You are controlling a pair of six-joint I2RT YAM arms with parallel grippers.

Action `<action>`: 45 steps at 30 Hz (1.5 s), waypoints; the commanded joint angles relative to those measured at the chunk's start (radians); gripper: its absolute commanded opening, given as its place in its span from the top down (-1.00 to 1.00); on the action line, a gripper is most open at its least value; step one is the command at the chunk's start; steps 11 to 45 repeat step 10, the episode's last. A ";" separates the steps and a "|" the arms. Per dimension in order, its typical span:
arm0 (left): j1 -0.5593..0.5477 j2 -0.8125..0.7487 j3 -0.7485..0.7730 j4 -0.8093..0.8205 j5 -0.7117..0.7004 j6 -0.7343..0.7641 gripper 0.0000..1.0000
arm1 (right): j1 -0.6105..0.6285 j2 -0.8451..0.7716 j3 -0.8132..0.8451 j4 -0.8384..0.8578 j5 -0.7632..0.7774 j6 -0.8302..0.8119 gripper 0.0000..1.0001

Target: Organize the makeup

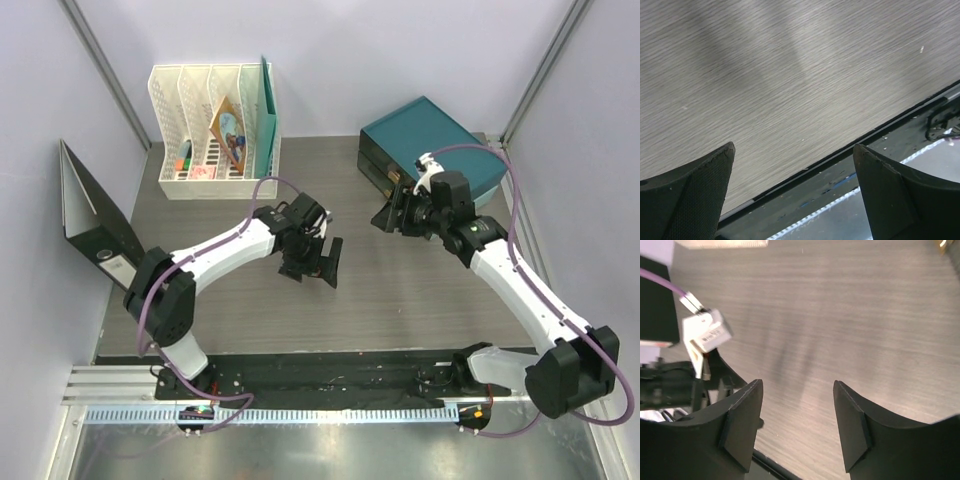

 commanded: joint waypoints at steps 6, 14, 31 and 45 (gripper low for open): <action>0.010 -0.110 -0.018 -0.097 -0.074 0.138 -1.00 | 0.172 0.056 -0.018 -0.006 0.125 -0.056 -0.36; 0.015 -0.150 -0.031 -0.105 -0.094 0.158 -1.00 | 0.226 0.051 -0.017 0.017 0.191 -0.058 -0.57; 0.015 -0.150 -0.031 -0.105 -0.094 0.158 -1.00 | 0.226 0.051 -0.017 0.017 0.191 -0.058 -0.57; 0.015 -0.150 -0.031 -0.105 -0.094 0.158 -1.00 | 0.226 0.051 -0.017 0.017 0.191 -0.058 -0.57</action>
